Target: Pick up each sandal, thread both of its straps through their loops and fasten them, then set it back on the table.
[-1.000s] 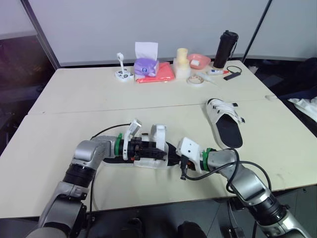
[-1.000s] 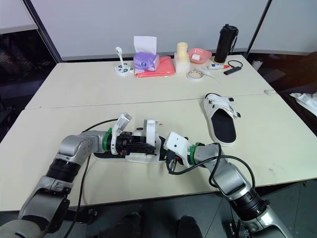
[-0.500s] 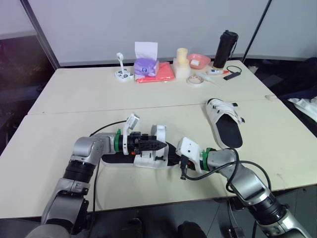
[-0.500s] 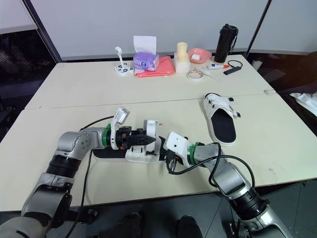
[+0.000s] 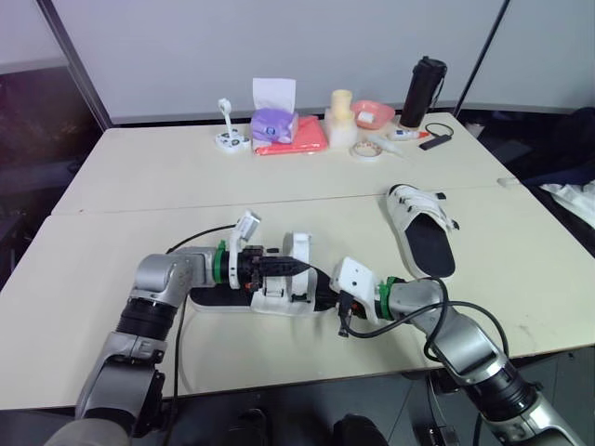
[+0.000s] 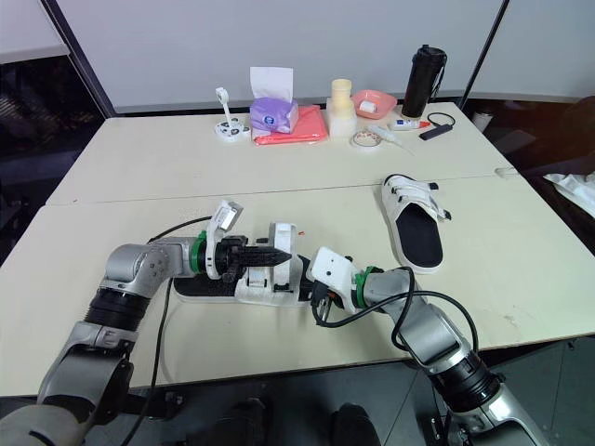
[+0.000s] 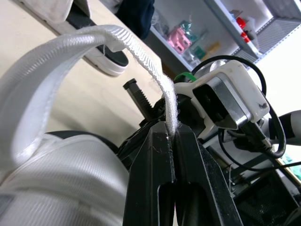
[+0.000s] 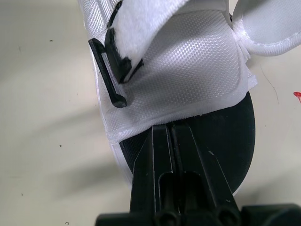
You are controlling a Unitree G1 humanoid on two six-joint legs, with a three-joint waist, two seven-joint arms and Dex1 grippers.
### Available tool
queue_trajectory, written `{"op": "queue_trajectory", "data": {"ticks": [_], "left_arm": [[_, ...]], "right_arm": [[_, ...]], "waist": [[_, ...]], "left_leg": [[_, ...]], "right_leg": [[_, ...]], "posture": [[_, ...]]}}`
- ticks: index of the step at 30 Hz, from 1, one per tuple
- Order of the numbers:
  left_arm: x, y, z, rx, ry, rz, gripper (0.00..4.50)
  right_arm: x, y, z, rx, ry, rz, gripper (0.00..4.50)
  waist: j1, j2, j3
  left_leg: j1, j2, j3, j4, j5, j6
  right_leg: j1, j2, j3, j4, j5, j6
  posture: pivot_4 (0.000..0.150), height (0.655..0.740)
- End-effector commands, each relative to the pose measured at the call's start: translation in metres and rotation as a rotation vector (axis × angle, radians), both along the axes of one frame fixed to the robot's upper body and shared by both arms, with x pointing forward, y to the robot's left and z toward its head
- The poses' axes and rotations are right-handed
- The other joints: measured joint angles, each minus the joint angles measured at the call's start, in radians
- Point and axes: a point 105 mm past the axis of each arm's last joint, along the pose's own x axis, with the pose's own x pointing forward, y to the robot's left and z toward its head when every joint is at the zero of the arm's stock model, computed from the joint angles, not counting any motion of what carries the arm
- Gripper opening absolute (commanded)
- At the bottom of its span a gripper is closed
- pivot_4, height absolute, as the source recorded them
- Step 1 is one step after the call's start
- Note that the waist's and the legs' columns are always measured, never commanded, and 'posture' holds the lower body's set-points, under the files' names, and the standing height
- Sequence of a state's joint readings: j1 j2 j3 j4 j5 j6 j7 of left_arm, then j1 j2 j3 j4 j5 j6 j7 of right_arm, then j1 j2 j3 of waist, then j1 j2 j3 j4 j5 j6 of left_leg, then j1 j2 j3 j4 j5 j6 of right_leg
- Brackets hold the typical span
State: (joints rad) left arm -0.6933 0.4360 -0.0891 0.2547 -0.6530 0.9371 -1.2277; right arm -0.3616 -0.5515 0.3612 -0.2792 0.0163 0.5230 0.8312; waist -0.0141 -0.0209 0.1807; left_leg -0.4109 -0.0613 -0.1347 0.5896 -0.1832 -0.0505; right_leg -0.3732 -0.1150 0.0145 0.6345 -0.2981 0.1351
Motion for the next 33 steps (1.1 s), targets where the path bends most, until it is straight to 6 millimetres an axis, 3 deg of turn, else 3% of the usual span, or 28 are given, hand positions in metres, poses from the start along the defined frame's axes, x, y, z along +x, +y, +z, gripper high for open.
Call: {"op": "queue_trajectory", "data": {"ticks": [1, 7, 14, 26, 33], "left_arm": [[0.005, 0.006, 0.026, -0.038, -0.056, -0.003, 0.04], [0.005, -0.005, 0.035, -0.068, -0.010, -0.042, 0.04], [0.001, -0.021, 0.014, -0.011, 0.009, -0.072, 0.04], [0.002, -0.016, -0.004, 0.035, 0.021, -0.061, 0.04], [0.001, -0.012, -0.004, 0.028, 0.056, -0.062, 0.04]], "right_arm": [[-0.001, -0.004, -0.018, -0.044, 0.058, -0.026, 0.00], [0.000, -0.005, -0.019, -0.048, 0.058, -0.025, 0.00], [0.000, -0.005, -0.020, -0.052, 0.057, -0.023, 0.00], [-0.002, -0.005, -0.021, -0.058, 0.059, -0.027, 0.00], [-0.002, -0.005, -0.022, -0.063, 0.058, -0.025, 0.00]], "waist": [[0.001, 0.000, 0.000], [-0.001, 0.000, 0.000], [-0.001, 0.000, 0.000], [-0.001, 0.000, 0.000], [-0.001, 0.000, 0.000]], "left_leg": [[0.000, 0.000, 0.000, 0.000, 0.000, 0.000], [0.000, 0.000, 0.000, 0.000, 0.000, 0.000], [0.000, 0.000, 0.001, 0.000, 0.000, 0.000], [0.000, 0.000, 0.001, 0.000, 0.000, 0.000], [0.000, 0.000, 0.001, 0.000, 0.000, 0.000]], "right_leg": [[0.000, 0.000, 0.000, 0.000, 0.000, 0.000], [0.000, 0.000, 0.000, 0.000, 0.000, 0.000], [0.000, 0.000, 0.000, 0.000, 0.000, 0.000], [0.000, 0.001, 0.000, 0.000, 0.000, 0.000], [0.000, 0.001, 0.000, 0.000, 0.000, 0.000]], "posture": [[0.150, 0.7400], [0.150, 0.7400], [0.150, 0.7400], [0.150, 0.7400], [0.150, 0.7400]]}}
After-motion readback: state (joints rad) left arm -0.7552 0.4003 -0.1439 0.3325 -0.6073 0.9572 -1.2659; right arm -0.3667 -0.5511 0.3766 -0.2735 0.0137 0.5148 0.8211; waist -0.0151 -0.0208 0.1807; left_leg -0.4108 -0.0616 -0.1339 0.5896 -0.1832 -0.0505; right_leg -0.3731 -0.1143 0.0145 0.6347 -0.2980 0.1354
